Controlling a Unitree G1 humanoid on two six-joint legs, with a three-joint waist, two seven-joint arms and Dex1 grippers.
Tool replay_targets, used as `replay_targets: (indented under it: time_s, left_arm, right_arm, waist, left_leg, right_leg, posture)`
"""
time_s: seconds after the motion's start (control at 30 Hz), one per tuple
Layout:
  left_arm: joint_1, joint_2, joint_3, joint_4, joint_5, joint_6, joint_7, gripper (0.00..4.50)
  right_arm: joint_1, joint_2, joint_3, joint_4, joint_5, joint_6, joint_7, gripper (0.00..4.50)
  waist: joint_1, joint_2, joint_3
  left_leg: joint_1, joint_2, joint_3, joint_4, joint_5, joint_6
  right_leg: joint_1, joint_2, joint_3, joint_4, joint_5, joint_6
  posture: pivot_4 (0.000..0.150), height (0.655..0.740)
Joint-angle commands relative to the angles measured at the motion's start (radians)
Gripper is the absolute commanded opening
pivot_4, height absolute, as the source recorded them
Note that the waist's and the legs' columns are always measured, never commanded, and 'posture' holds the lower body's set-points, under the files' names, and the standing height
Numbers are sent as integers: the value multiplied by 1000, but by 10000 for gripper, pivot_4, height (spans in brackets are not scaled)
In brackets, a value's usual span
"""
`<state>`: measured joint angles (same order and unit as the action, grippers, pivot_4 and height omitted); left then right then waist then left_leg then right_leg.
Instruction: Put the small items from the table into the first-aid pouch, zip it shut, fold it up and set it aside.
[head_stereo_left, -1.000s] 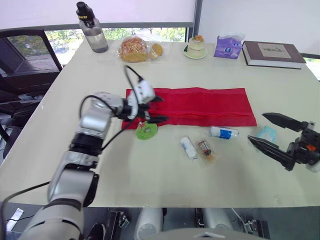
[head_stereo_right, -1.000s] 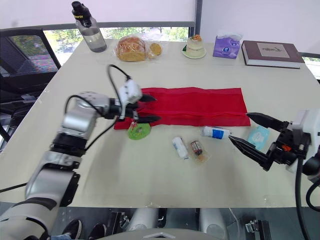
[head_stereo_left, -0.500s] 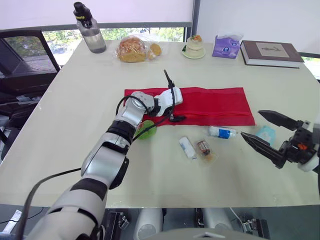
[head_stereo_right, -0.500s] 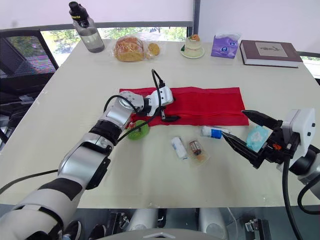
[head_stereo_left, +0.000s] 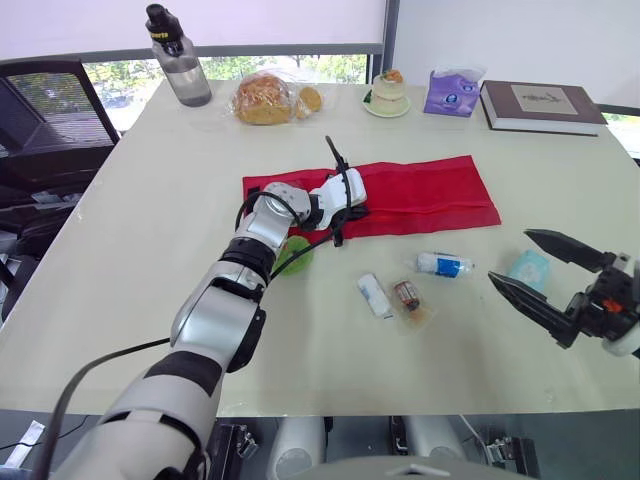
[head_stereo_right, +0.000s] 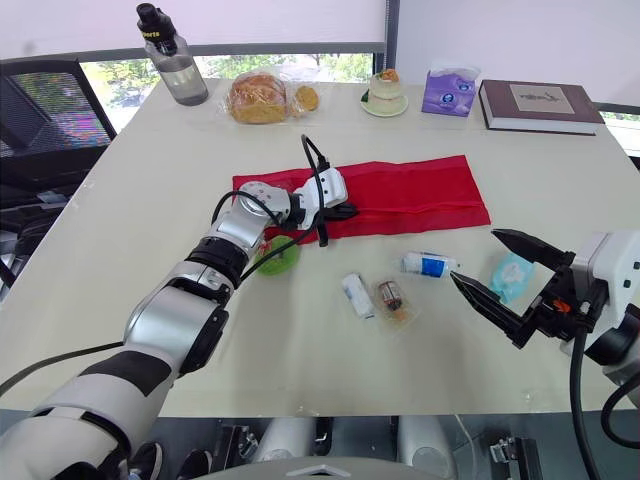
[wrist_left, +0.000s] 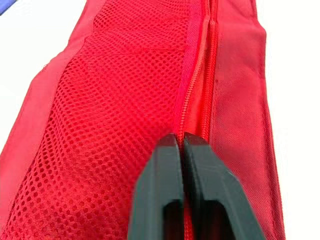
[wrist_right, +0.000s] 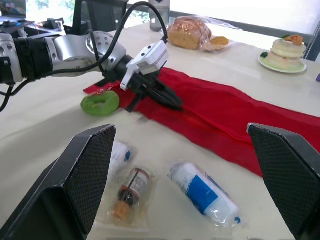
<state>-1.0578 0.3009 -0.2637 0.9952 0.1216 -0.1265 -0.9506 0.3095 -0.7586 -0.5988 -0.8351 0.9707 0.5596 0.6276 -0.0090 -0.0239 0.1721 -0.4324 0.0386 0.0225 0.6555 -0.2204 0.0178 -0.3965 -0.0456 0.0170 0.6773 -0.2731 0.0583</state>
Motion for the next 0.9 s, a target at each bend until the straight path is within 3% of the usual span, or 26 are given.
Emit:
replay_targets:
  time_s: [0.03,0.4,0.53,0.77,0.9]
  left_arm:
    - [-23,-3,34,-3,-20,10,2,810]
    - [-29,8,63,-46,-27,14,-27,810]
    - [-20,-12,81,-73,-46,39,-34,810]
    - [7,-16,58,-109,-26,25,-22,810]
    - [15,-20,51,-125,-21,21,-24,810]
  right_arm:
    - [5,-1,-32,-4,-5,-34,19,45000]
    - [40,-36,-101,26,-3,-34,87,45000]
    - [45,-74,-84,95,-128,-63,129,45000]
    - [-147,-185,180,326,-388,-152,213,45000]
    - [-320,-255,404,478,-536,-178,299,45000]
  waist:
    - [0,0,0]
    - [0,0,0]
    - [0,0,0]
    - [-3,0,0]
    - [-4,0,0]
  left_leg:
    - [0,0,0,0,0,0]
    - [0,0,0,0,0,0]
    - [0,0,0,0,0,0]
    - [0,0,0,4,0,0]
    - [0,0,1,4,0,0]
  right_leg:
    - [0,0,0,0,0,0]
    - [0,0,0,0,0,0]
    - [0,0,0,0,0,0]
    - [1,0,0,1,0,0]
    - [1,1,0,1,0,0]
  posture:
    - [1500,7400]
    - [1500,7400]
    - [1500,7400]
    - [1500,7400]
    - [1500,7400]
